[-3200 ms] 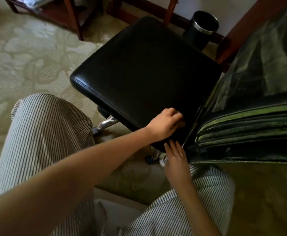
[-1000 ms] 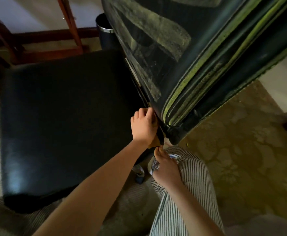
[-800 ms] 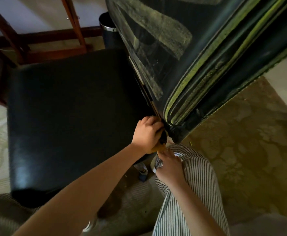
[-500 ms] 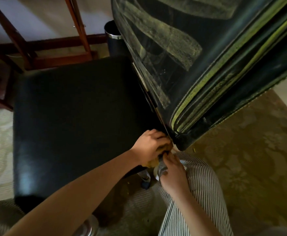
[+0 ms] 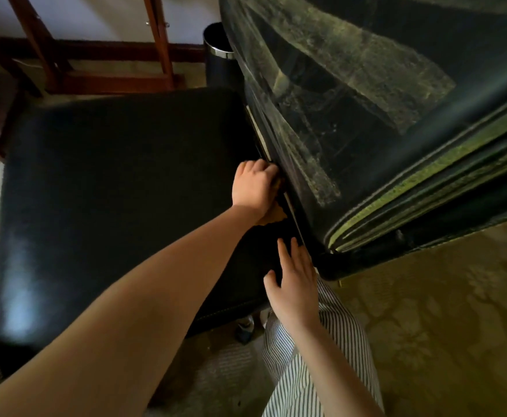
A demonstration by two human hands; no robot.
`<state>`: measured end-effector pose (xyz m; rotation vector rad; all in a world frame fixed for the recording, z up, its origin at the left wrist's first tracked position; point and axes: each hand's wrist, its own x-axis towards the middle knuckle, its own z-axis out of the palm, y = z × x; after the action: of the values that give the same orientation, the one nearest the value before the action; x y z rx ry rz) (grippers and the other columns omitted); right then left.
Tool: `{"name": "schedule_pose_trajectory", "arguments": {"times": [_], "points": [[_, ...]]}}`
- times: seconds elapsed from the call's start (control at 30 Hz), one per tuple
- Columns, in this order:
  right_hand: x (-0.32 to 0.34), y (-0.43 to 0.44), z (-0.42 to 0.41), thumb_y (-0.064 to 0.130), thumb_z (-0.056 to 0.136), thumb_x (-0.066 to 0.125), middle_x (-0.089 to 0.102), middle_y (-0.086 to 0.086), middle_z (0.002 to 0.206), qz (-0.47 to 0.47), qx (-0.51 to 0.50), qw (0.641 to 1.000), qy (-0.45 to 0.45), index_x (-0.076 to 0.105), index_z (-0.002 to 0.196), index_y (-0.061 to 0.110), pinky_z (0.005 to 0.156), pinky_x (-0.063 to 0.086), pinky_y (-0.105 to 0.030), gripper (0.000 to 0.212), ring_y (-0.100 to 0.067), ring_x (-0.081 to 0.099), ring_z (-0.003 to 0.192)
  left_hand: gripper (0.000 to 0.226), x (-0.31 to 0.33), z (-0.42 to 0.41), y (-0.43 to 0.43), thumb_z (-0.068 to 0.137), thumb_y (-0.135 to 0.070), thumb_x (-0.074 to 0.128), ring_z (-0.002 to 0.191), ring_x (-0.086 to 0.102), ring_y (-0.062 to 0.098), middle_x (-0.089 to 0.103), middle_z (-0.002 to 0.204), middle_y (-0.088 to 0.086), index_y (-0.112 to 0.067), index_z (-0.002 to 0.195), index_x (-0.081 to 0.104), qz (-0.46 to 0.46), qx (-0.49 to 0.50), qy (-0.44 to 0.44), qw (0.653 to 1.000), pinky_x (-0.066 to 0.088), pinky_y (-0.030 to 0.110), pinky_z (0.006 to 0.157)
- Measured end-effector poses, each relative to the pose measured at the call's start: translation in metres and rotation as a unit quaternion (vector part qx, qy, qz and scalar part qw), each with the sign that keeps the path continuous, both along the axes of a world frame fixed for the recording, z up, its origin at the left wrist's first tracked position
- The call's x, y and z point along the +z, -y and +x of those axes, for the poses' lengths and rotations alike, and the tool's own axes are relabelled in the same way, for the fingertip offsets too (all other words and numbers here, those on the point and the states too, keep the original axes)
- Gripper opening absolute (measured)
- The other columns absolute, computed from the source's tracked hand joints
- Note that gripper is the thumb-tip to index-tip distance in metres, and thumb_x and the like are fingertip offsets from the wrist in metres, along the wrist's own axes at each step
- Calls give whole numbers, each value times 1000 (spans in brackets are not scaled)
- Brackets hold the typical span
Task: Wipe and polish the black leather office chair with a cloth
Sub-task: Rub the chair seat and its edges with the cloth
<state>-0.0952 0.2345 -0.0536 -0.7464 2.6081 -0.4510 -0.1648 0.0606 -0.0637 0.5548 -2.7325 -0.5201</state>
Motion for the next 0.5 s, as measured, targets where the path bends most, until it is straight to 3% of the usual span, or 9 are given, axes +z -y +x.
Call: {"name": "schedule_pose_trajectory", "arguments": {"times": [0.13, 0.23, 0.3, 0.4, 0.5], "points": [[-3, 0, -9, 30, 100, 33, -7, 0, 158, 44, 50, 998, 6, 1, 150, 25, 118, 1, -35, 60, -16, -8, 145, 33, -9, -5, -8, 88, -22, 55, 106, 46, 30, 56, 115, 11, -10, 119, 58, 27, 48, 8, 998, 35, 36, 93], [-3, 1, -13, 29, 100, 33, -7, -1, 158, 68, 65, 996, 8, 2, 151, 24, 117, 0, -35, 60, -18, -7, 145, 28, -12, 6, -24, 84, -20, 60, 98, 49, 34, 58, 106, 14, -8, 109, 63, 31, 20, 15, 999, 43, 41, 84], [-4, 2, -13, 28, 99, 35, 0, -2, 159, 61, 65, 996, -9, 9, 150, 23, 117, 0, -35, 58, -19, -4, 145, 23, -15, 18, -33, 84, -21, 58, 89, 52, 34, 60, 97, 13, -8, 100, 66, 30, -21, 1, 999, 48, 41, 76], [-7, 0, -9, 24, 97, 41, 15, -5, 157, 36, 53, 998, -14, 27, 147, 19, 117, 2, -37, 52, -23, 4, 145, 37, -18, 41, -48, 85, -32, 42, 84, 55, 32, 62, 93, 12, -11, 101, 69, 31, -106, 1, 994, 49, 38, 73], [-12, 0, -3, 18, 92, 45, 31, -15, 150, 7, 50, 998, -49, 44, 138, 10, 115, 14, -46, 46, -33, 22, 141, 35, -15, 52, -47, 81, -29, 50, 85, 56, 33, 63, 97, 13, -14, 107, 68, 44, -143, 12, 989, 50, 39, 73]]}}
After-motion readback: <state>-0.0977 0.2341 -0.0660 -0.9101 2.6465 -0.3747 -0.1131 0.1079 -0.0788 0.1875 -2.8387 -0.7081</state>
